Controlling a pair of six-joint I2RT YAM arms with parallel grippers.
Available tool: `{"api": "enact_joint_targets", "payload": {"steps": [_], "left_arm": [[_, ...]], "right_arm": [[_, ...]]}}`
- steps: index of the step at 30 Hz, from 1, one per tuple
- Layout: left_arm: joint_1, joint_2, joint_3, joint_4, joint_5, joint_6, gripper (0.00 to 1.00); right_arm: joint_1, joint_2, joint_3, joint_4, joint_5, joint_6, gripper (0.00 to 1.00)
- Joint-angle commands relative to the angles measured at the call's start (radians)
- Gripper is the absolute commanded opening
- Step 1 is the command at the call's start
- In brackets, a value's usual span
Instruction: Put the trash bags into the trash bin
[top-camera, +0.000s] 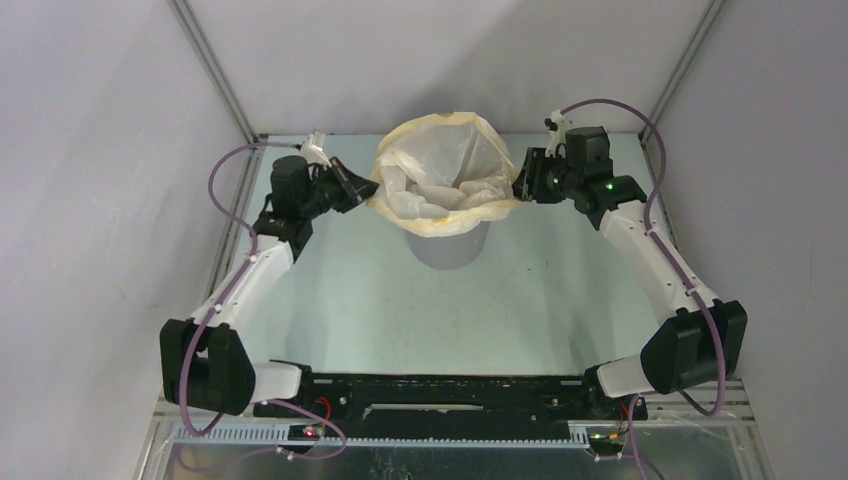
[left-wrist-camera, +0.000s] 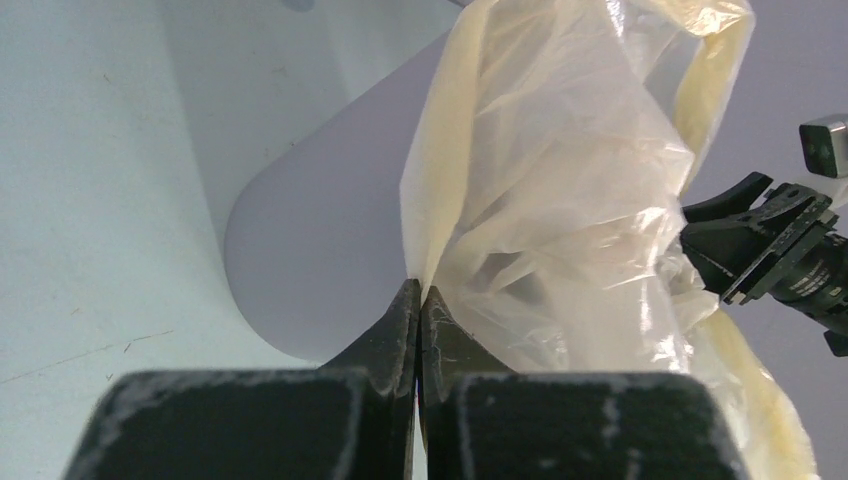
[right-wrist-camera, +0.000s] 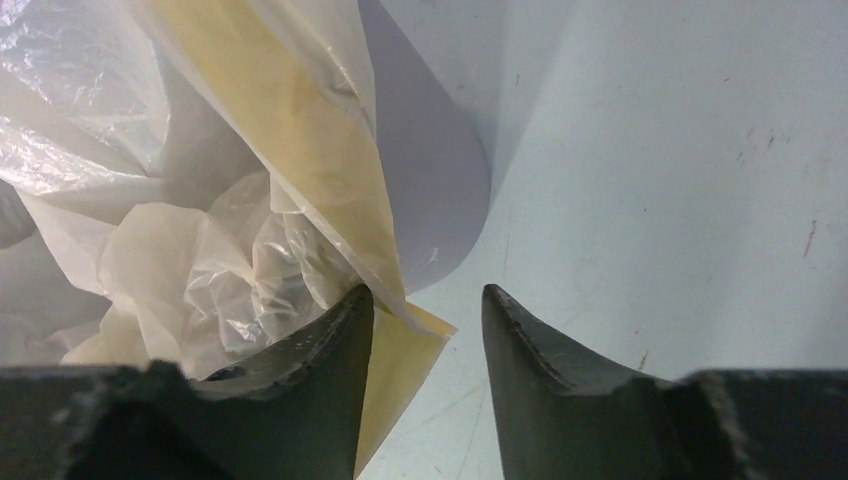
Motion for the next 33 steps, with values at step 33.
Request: {"api": "enact_joint_targets", "payload": {"steps": [33], "left_arm": [[0.019, 0.026, -0.151, 0.418, -0.357, 0.102, 0.03]], "right_arm": [[-0.015, 0.035, -0.083, 0.365, 0.294, 0.006, 0.15]]}}
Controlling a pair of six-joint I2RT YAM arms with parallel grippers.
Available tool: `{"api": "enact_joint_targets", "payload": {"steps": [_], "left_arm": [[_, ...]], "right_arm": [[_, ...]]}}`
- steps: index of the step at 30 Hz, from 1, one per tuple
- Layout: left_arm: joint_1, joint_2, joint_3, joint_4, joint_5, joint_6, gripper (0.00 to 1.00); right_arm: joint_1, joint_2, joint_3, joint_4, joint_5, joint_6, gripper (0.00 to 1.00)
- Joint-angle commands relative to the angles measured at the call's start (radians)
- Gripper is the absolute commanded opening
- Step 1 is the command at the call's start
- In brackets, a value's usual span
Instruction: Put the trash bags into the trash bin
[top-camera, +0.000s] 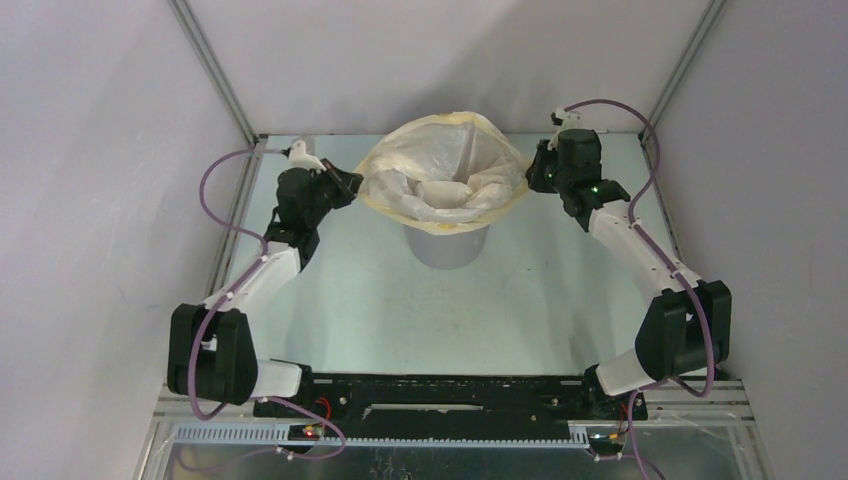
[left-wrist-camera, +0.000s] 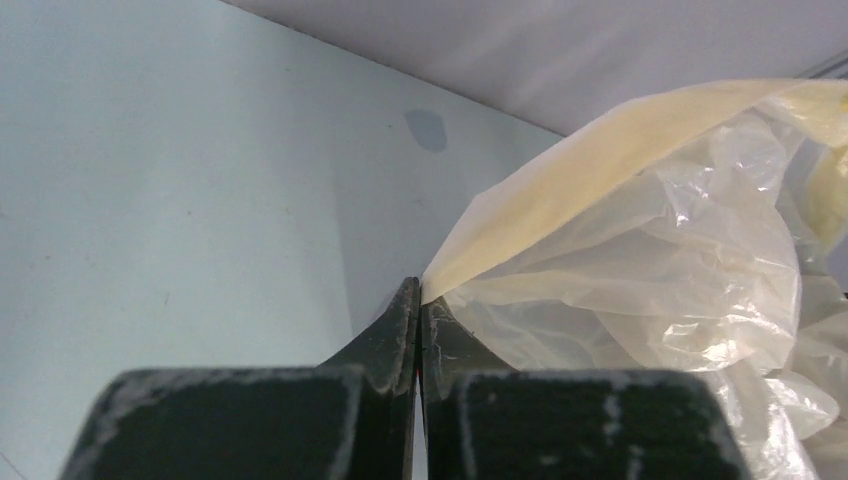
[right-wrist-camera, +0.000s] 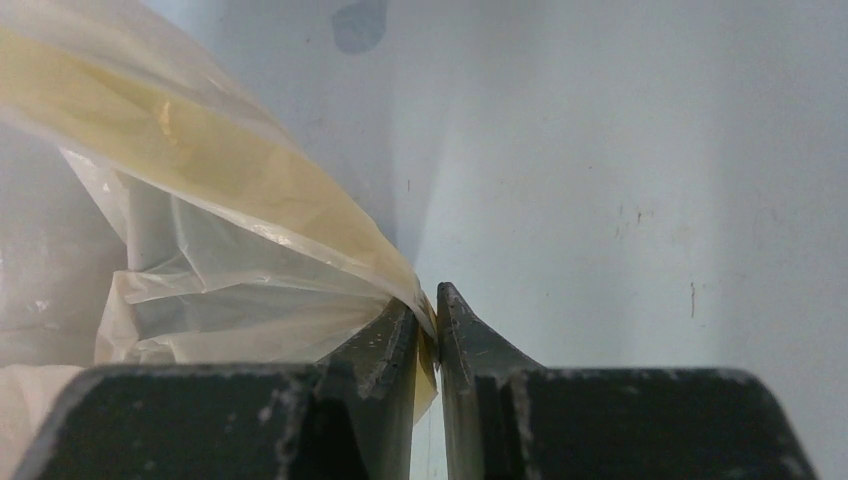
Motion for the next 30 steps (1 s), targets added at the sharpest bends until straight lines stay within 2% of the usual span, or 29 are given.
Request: {"api": "enact_joint_targets", "payload": {"steps": [1, 4, 9, 12, 14, 16, 20, 24, 30], "left_arm": [[0.022, -0.019, -0.018, 0.104, -0.055, -0.032, 0.04], [0.044, 0.024, -0.005, 0.104, 0.001, -0.080, 0.06], [0.048, 0.095, 0.039, 0.108, 0.123, -0.094, 0.16], [0.048, 0.115, 0.056, 0.134, 0.200, -0.102, 0.27], [0.048, 0.138, 0.088, 0.141, 0.258, -0.113, 0.39], [0.048, 0.188, 0.142, 0.141, 0.331, -0.134, 0.44], [0.046, 0.327, 0.266, 0.176, 0.548, -0.216, 0.45], [0.046, 0.387, 0.285, 0.277, 0.664, -0.293, 0.46], [0.022, 0.408, 0.260, 0.328, 0.777, -0.347, 0.45]], "right_arm": [[-0.021, -0.034, 0.002, 0.097, 0.033, -0.006, 0.15], [-0.028, -0.027, 0.002, 0.111, 0.013, -0.005, 0.17], [-0.035, -0.015, 0.004, 0.119, -0.104, -0.019, 0.20], [-0.028, -0.018, 0.004, 0.130, -0.247, -0.058, 0.23], [-0.018, -0.020, 0.004, 0.137, -0.278, -0.062, 0.24], [-0.015, -0.015, 0.003, 0.147, -0.311, -0.052, 0.24], [-0.020, 0.021, 0.004, 0.172, -0.450, -0.032, 0.23], [-0.002, 0.033, 0.002, 0.163, -0.570, -0.063, 0.23], [0.086, -0.020, -0.011, 0.112, -0.523, -0.105, 0.23]]}}
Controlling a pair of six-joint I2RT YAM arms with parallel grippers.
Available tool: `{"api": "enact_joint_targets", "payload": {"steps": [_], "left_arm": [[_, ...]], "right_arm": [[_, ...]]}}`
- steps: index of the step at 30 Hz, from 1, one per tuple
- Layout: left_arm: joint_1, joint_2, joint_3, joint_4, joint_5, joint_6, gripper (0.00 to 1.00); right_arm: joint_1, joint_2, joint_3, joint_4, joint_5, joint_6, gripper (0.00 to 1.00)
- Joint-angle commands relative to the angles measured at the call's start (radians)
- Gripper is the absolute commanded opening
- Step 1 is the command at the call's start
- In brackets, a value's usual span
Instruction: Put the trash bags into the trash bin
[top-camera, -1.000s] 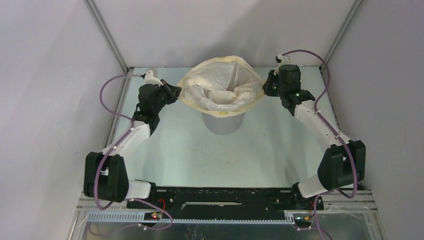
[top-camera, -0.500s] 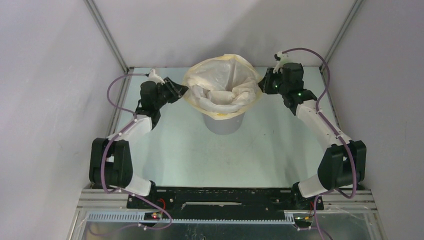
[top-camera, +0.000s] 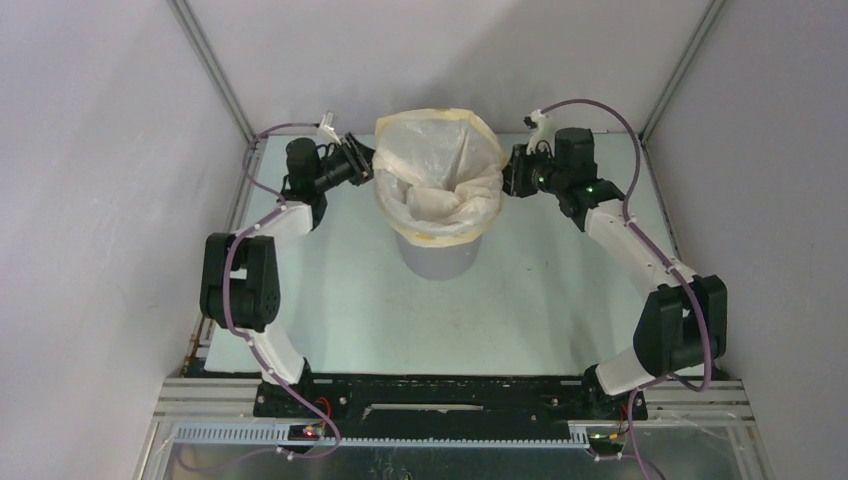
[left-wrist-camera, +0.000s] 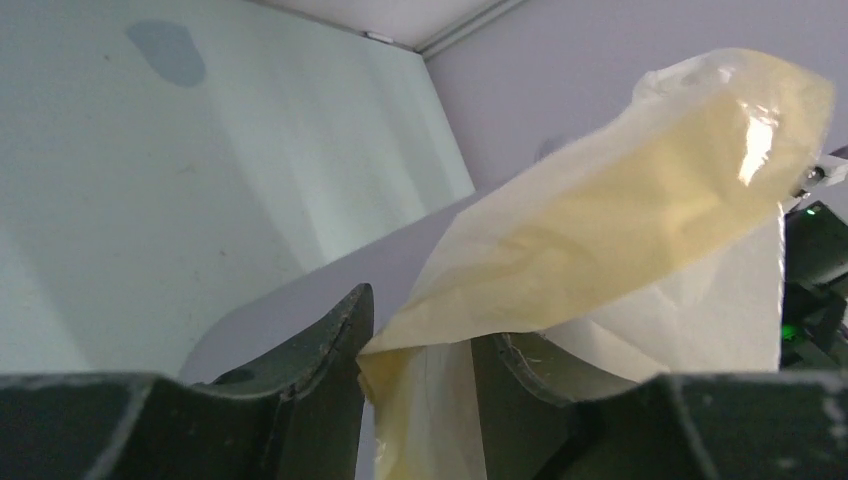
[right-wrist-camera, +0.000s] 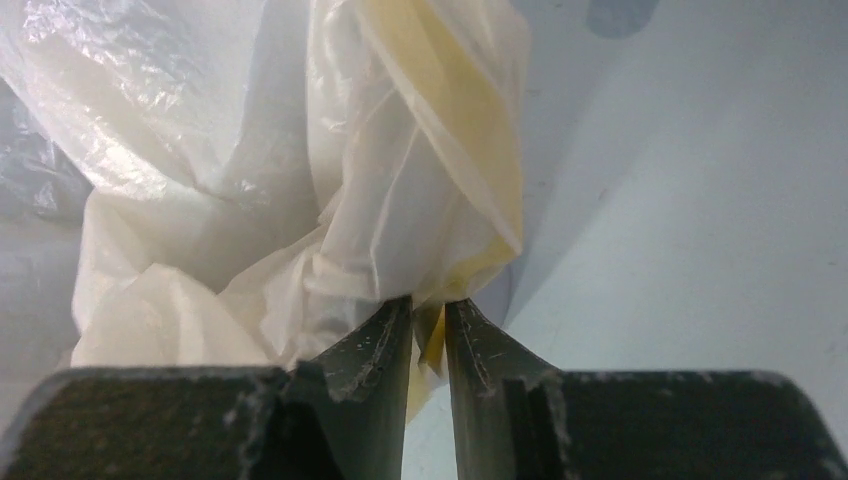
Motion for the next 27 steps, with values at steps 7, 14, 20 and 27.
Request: {"api": "enact_joint_targets", "payload": {"steps": [7, 14, 20, 27], "left_arm": [[-0.068, -0.097, -0.133, 0.134, 0.160, -0.114, 0.45], [-0.067, -0.269, -0.212, -0.104, -0.059, 0.029, 0.46], [-0.066, -0.452, -0.231, -0.400, -0.299, 0.156, 0.48], [-0.064, -0.545, -0.262, -0.501, -0.429, 0.181, 0.46]], "right_arm": [[0.188, -0.159, -0.076, -0.094, 0.244, 0.041, 0.22], [0.166, -0.264, -0.098, -0.199, 0.361, 0.052, 0.36], [0.169, -0.380, -0.098, -0.255, 0.424, 0.022, 0.56], [0.175, -0.463, -0.098, -0.151, 0.268, -0.069, 0.81]]}}
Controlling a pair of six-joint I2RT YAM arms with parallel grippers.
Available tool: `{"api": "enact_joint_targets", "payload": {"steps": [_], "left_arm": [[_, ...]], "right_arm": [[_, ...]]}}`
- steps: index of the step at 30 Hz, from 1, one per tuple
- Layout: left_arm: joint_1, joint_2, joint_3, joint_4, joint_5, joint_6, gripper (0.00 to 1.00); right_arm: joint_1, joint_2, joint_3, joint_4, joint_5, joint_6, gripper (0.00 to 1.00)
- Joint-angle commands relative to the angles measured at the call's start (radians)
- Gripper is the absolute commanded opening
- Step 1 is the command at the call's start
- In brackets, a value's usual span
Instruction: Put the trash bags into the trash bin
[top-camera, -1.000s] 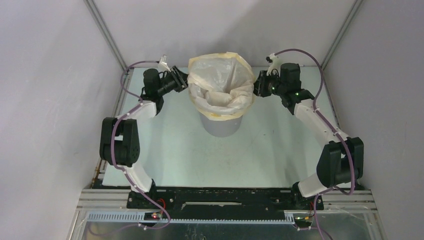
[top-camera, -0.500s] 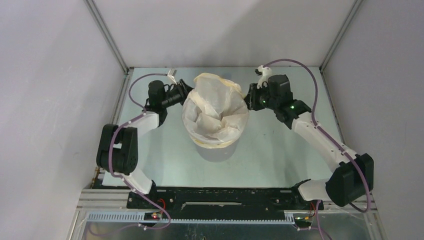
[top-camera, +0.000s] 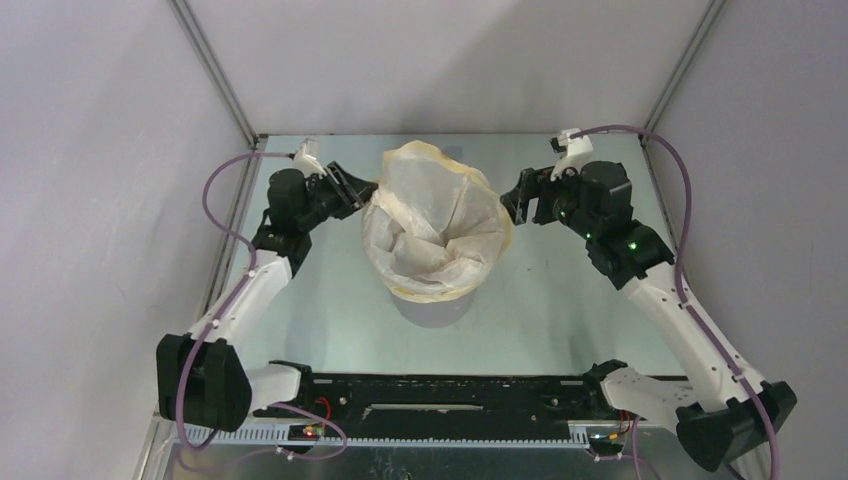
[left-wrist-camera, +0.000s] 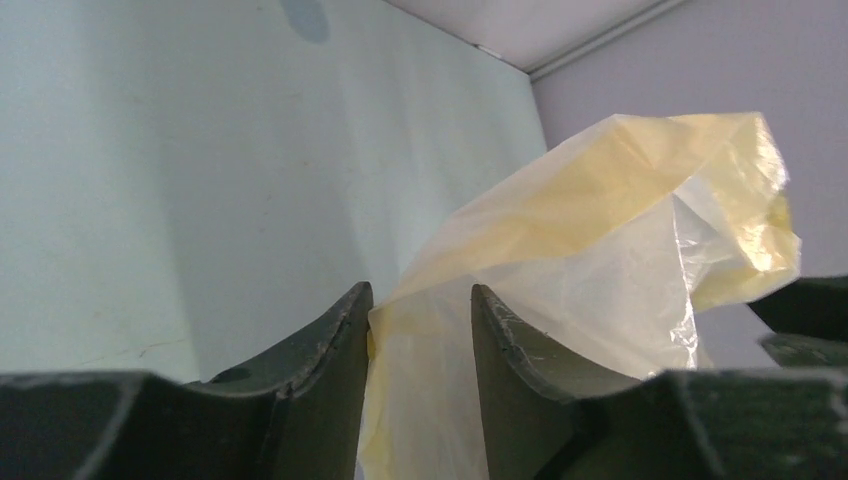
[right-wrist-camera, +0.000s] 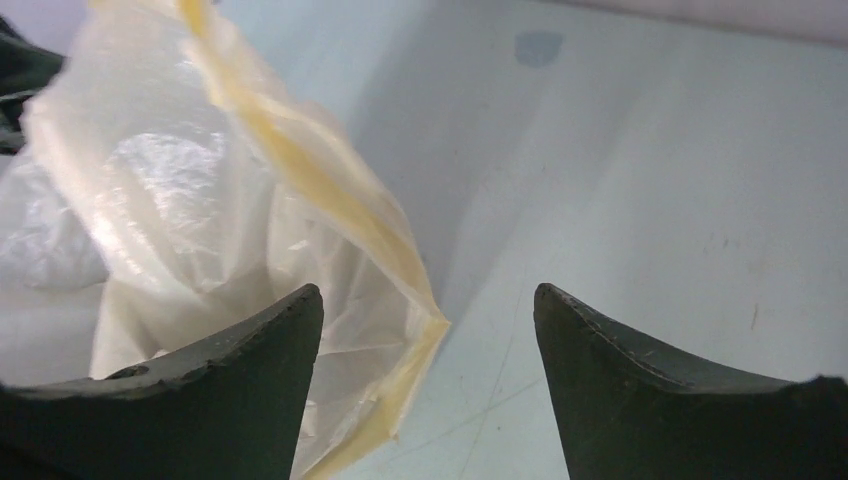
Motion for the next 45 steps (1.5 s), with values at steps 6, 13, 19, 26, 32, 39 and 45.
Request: {"api": "enact_joint_targets", "payload": {"steps": [6, 13, 19, 26, 32, 39, 45], "left_arm": [[0.009, -0.049, -0.029, -0.101, -0.119, 0.068, 0.10], [0.028, -0.096, -0.053, -0.142, -0.151, 0.091, 0.00], [0.034, -0.103, -0.060, -0.141, -0.162, 0.097, 0.00], [0.034, -0.079, -0.053, -0.145, -0.143, 0.109, 0.00], [0.035, -0.045, -0.056, -0.148, -0.137, 0.111, 0.00], [0.035, 0.003, -0.057, -0.147, -0.107, 0.112, 0.00], [0.035, 0.020, -0.074, -0.138, -0.105, 0.109, 0.00]], "right_arm": [[0.057, 0.064, 0.120, 0.122, -0.213, -0.155, 0.75], [0.105, 0.227, 0.281, 0.080, -0.193, -0.243, 0.64], [0.120, 0.330, 0.375, 0.042, -0.158, -0.280, 0.37], [0.108, 0.393, 0.414, 0.049, -0.119, -0.272, 0.02], [0.020, 0.461, 0.440, 0.054, -0.196, -0.177, 0.00], [-0.059, 0.623, 0.506, 0.001, -0.301, -0.109, 0.00], [-0.062, 0.693, 0.464, 0.007, -0.304, -0.092, 0.00]]}}
